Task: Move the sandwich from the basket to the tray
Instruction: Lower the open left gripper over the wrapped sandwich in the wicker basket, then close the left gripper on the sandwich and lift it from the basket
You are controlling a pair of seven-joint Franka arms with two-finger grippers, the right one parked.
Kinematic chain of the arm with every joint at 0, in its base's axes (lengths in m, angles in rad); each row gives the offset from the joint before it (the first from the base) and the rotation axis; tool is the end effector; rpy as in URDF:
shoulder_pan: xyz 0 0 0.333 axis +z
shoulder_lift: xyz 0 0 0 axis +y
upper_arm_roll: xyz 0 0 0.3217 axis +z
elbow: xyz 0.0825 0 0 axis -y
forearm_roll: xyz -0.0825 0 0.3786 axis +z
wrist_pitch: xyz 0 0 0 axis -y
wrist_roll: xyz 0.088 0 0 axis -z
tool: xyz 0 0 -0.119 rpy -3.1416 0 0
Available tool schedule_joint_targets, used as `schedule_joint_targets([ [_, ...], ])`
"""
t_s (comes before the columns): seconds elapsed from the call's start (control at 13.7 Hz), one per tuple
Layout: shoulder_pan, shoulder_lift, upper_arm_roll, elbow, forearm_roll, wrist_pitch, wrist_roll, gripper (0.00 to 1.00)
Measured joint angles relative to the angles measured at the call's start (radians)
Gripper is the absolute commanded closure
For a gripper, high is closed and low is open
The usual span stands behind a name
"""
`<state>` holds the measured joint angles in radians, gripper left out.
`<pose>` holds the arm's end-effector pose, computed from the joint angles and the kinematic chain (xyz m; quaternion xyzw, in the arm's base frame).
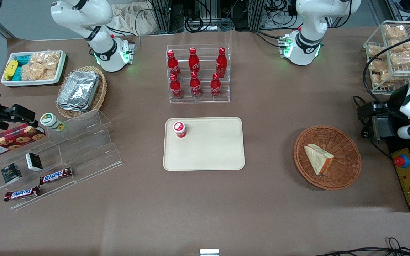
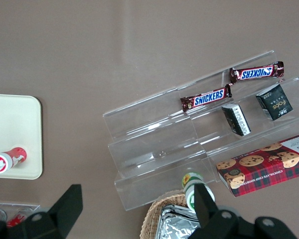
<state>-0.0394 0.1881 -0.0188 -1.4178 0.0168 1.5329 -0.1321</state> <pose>0.6007 -0.0319 0.5777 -0.9986 -0.0370 0.0357 0.0101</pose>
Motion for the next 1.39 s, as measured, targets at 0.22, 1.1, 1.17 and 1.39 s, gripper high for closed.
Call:
schedule_joint_targets([
  [0.22, 0.005, 0.096, 0.001, -0.037, 0.000, 0.148, -0.004, 0.00],
  [1.1, 0.022, 0.302, 0.002, -0.377, -0.056, 0.651, -0.007, 0.12],
  [1.17, 0.026, 0.305, 0.002, -0.388, -0.056, 0.668, -0.007, 0.29],
  [1.39, 0.032, 0.314, 0.002, -0.392, -0.056, 0.683, -0.008, 0.69],
])
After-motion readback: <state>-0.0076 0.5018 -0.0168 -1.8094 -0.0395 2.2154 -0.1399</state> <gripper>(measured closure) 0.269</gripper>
